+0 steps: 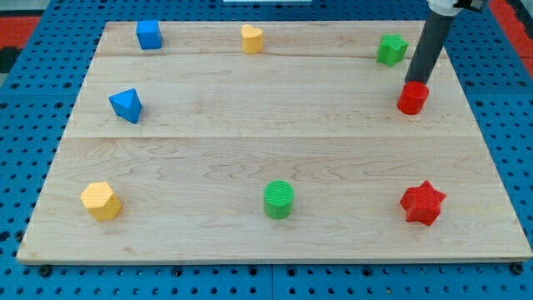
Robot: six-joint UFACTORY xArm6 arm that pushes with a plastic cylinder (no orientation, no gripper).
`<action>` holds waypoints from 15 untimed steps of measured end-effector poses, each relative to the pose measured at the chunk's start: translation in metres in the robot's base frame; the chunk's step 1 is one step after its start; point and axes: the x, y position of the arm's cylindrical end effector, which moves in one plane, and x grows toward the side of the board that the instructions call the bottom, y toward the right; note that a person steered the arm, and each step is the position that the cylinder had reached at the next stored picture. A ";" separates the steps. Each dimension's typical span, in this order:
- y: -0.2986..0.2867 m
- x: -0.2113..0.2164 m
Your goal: Move the green star slightly up
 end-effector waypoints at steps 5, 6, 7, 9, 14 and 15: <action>0.000 -0.039; 0.000 -0.040; 0.000 -0.040; 0.000 -0.060; 0.000 -0.057; -0.010 -0.050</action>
